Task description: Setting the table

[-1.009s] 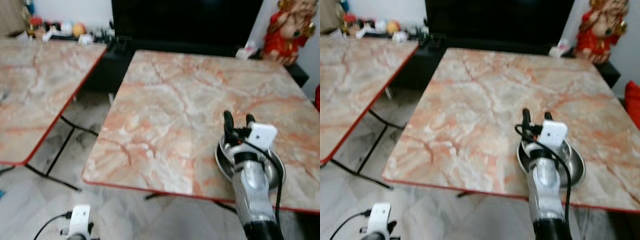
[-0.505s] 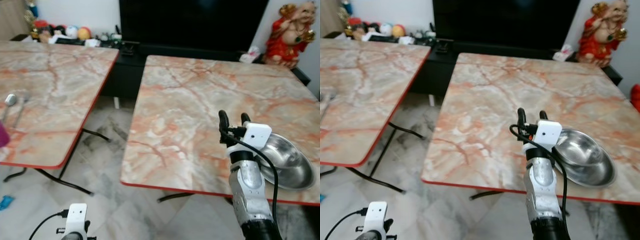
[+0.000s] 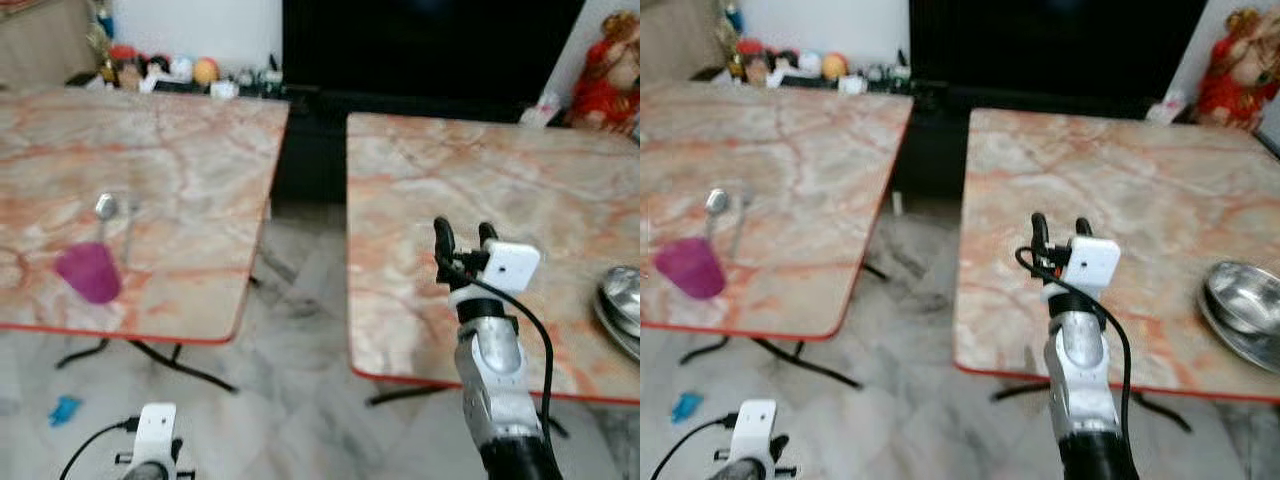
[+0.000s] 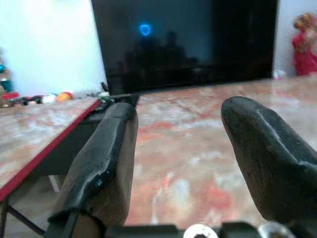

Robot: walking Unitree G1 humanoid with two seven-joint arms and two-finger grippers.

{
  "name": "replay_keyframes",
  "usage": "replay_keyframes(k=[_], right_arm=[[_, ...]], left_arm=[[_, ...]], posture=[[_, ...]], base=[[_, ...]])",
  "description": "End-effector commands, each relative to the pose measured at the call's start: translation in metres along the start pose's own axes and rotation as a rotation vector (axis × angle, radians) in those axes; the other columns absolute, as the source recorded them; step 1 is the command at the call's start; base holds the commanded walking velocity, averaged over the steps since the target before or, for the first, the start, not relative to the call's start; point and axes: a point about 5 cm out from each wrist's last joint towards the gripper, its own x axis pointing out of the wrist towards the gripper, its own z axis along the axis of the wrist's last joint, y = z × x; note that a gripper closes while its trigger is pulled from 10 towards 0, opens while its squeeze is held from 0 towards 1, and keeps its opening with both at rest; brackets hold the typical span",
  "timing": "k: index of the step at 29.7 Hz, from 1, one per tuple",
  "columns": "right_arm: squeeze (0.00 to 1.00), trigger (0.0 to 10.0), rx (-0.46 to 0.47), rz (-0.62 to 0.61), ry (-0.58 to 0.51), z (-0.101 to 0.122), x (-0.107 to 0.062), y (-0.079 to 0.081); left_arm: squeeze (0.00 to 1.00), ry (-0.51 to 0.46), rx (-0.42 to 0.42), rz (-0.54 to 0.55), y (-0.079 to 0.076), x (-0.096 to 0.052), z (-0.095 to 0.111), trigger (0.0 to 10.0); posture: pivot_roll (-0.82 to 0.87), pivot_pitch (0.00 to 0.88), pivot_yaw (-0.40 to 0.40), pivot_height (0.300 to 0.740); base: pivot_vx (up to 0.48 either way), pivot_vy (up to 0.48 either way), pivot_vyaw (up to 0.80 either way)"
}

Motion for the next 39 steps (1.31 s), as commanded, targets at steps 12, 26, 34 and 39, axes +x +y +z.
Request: replay_keyframes(k=[12, 26, 34, 39], right_arm=[[0.00, 10.0, 0.001, -0.009, 0.015, -0.003, -0.002, -0.003], [0.00, 10.0, -0.003, -0.029, 0.063, -0.015, -0.008, -0.007], [0.00, 10.0, -0.007, -0.035, 0.090, -0.022, -0.012, -0.009], [0.00, 10.0, -0.003, -0.052, 0.144, -0.035, -0.018, -0.012]], left_arm=[[0.00, 0.005, -0.004, -0.002, -0.001, 0.001, 0.001, 10.0], [0.00, -0.004, -0.001, -0.007, -0.004, 0.001, 0.003, 10.0], [0.00, -0.002, -0.001, -0.007, -0.003, 0.001, 0.002, 10.0], [0.00, -0.004, -0.002, -0.006, -0.003, 0.001, 0.003, 10.0]], posture=[[0.07, 0.000, -0.036, 0.740], [0.07, 0.000, -0.035, 0.740], [0.08, 0.000, -0.035, 0.740], [0.08, 0.000, -0.036, 0.740]], base=[[0.000, 0.344, 0.00], [0.000, 0.000, 0.00], [0.000, 0.000, 0.00], [0.000, 0.000, 0.00]])
